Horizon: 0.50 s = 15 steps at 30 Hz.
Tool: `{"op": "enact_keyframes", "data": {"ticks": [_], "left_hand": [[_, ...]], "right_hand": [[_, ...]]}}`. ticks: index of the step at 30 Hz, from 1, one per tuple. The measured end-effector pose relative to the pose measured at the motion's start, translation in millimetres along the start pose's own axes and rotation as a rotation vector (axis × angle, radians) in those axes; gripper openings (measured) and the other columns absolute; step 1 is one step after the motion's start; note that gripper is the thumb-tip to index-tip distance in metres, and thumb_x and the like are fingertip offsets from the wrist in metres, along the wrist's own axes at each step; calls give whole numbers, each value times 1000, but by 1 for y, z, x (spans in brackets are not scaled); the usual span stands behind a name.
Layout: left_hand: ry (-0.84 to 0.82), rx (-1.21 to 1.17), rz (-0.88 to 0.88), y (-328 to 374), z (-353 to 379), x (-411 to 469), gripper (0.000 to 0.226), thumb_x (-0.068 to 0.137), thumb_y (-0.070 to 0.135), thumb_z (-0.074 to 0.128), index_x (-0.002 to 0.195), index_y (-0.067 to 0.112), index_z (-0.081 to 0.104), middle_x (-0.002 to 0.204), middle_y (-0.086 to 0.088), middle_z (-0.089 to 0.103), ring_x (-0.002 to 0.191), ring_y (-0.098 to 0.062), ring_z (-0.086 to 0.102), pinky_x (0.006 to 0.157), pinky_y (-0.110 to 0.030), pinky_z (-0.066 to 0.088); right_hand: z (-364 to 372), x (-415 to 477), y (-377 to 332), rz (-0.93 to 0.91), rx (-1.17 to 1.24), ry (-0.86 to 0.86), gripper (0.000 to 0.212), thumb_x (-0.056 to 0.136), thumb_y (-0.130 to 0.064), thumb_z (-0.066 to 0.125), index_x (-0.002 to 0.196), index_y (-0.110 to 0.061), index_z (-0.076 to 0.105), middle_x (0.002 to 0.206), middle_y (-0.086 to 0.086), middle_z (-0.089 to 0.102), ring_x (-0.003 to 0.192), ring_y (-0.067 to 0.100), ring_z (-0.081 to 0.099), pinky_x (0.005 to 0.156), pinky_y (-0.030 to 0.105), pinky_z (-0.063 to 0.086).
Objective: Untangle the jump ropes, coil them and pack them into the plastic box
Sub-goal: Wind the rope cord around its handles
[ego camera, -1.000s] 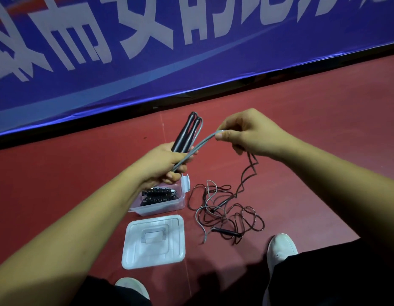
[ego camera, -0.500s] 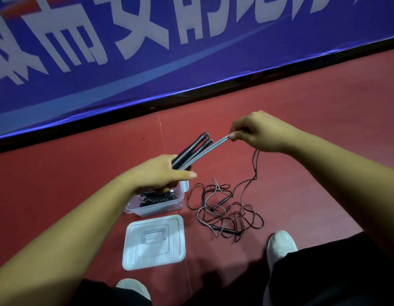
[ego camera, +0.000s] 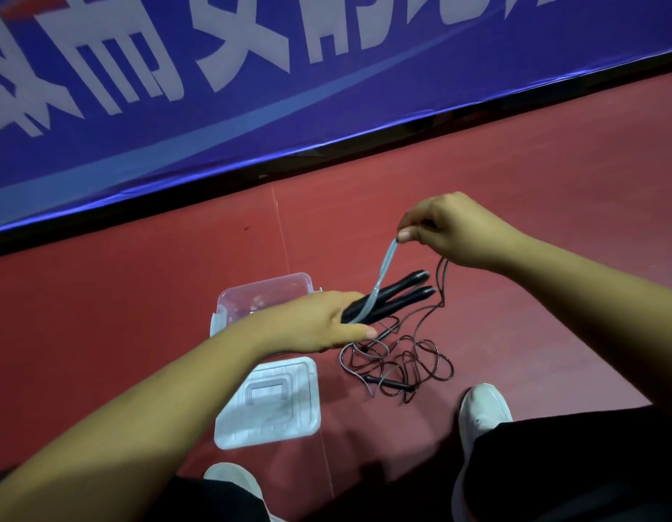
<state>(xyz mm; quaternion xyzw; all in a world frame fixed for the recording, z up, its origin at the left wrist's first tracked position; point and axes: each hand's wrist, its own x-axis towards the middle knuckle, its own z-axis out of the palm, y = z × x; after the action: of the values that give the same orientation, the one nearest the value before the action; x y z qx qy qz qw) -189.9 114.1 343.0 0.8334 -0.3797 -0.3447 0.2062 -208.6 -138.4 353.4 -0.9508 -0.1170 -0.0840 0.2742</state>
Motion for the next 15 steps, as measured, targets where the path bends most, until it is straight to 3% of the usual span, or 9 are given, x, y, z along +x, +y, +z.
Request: {"op": "enact_keyframes", "data": {"ticks": [2,4,6,8,10,12,15], "left_hand": [[71,-17,55,3,5,2,14,95,39,61,88,36,49,59,31,55,55,8,49,56,-9,35],[188,-124,97,4,6,3,12,94,38,64,92,35,52,59,19,55,51,3,46,54,-15,38],[322,-260,97,-1,3,6,20,94,34,65,109,38,53,59,17,55,49,1,46,51,-18,39],[410,-401,74,-5,-1,9,36,94,30,65,125,36,48,57,12,52,48,-7,45,51,-23,40],[423,-490,77,-8,-5,11,48,95,26,65,131,46,41,59,5,47,51,-18,41,50,-28,39],[392,-586,105,-12,-7,12,59,95,18,64,133,55,40,62,1,42,55,-19,36,48,-27,33],[420,-687,88,-17,-12,13,41,95,15,63,123,42,48,62,0,39,54,-16,30,51,-28,24]], "right_hand": [[7,-6,5,85,74,-22,13,91,-26,67,84,-17,74,68,-2,65,63,12,56,61,31,44],[17,-13,8,165,178,-59,19,90,-19,64,72,-15,67,56,-4,52,52,8,41,52,29,35],[25,-18,8,228,327,-108,21,94,-14,60,74,-18,67,50,-7,48,46,4,37,48,22,33],[32,-22,7,284,456,-175,21,99,-15,56,85,-10,70,55,-4,49,47,8,41,48,19,35],[37,-25,4,317,533,-236,23,101,-16,52,92,-4,70,62,5,48,51,14,42,48,21,37],[42,-28,3,358,603,-285,25,102,-16,50,95,-1,68,64,8,46,56,19,44,50,21,41],[43,-31,4,399,695,-334,26,103,-13,46,100,5,65,63,9,46,63,23,48,54,20,45]]}}
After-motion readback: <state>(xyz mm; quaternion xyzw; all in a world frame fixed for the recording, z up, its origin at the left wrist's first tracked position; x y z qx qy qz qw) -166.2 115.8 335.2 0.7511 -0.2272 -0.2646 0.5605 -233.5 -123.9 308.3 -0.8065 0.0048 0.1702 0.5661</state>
